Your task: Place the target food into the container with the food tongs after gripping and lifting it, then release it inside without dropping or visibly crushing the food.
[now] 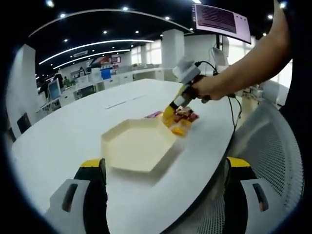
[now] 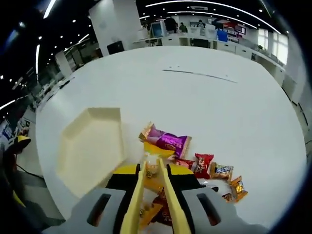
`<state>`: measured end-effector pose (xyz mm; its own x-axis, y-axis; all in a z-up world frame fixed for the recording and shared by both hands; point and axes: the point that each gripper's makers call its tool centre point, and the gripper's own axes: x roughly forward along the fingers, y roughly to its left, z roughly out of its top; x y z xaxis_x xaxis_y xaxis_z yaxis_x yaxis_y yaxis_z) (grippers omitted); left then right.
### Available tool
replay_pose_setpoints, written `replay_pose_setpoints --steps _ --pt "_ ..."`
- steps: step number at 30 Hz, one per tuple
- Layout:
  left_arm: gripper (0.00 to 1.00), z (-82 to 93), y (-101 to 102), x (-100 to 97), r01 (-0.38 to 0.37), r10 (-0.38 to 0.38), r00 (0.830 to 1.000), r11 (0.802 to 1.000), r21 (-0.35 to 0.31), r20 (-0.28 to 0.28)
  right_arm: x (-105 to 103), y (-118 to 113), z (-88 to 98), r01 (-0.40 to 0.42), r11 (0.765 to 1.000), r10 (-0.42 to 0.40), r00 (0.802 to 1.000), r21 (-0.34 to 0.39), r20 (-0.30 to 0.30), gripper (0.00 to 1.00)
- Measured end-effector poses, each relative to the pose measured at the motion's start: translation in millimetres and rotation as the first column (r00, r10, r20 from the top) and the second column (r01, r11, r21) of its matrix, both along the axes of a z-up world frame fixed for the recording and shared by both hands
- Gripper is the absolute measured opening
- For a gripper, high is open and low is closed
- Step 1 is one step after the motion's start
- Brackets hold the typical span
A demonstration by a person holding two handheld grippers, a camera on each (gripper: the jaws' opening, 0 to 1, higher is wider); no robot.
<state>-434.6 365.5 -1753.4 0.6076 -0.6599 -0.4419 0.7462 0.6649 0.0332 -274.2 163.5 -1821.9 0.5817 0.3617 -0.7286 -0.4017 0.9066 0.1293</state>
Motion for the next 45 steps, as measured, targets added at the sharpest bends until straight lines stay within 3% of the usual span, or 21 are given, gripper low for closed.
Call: replay_pose_setpoints --steps 7,12,21,28,36,42,45 --pt "0.99 0.9 -1.6 -0.7 0.007 -0.007 1.000 1.000 -0.011 -0.009 -2.4 -6.4 13.4 -0.014 1.000 0.014 1.000 0.015 0.000 0.20" --pt "0.99 6.1 -0.5 1.6 -0.001 0.001 1.000 0.999 -0.041 -0.005 2.0 -4.7 30.6 -0.080 0.997 0.080 0.996 -0.008 0.023 0.20" --pt "0.99 6.3 -0.1 1.6 -0.002 0.002 1.000 1.000 -0.029 0.012 10.9 3.6 55.0 -0.145 0.989 0.145 0.988 -0.006 0.045 0.20" --pt "0.99 6.4 1.0 2.5 -0.008 0.008 1.000 0.999 -0.032 0.016 15.7 30.0 78.3 -0.211 0.977 0.209 0.975 0.016 0.074 0.21" --pt "0.99 7.4 0.9 3.0 -0.009 0.010 1.000 0.999 -0.031 0.021 16.4 81.3 107.7 -0.324 0.946 0.319 0.941 0.022 0.116 0.21" --pt "0.99 8.5 1.5 3.5 -0.014 0.015 1.000 0.999 -0.032 0.025 9.4 112.1 115.6 -0.389 0.921 0.383 0.915 0.022 0.130 0.21" --pt "0.99 7.5 2.1 4.0 -0.016 0.017 0.999 0.999 -0.029 0.027 9.5 124.3 113.8 -0.390 0.920 0.383 0.916 0.045 0.121 0.20"
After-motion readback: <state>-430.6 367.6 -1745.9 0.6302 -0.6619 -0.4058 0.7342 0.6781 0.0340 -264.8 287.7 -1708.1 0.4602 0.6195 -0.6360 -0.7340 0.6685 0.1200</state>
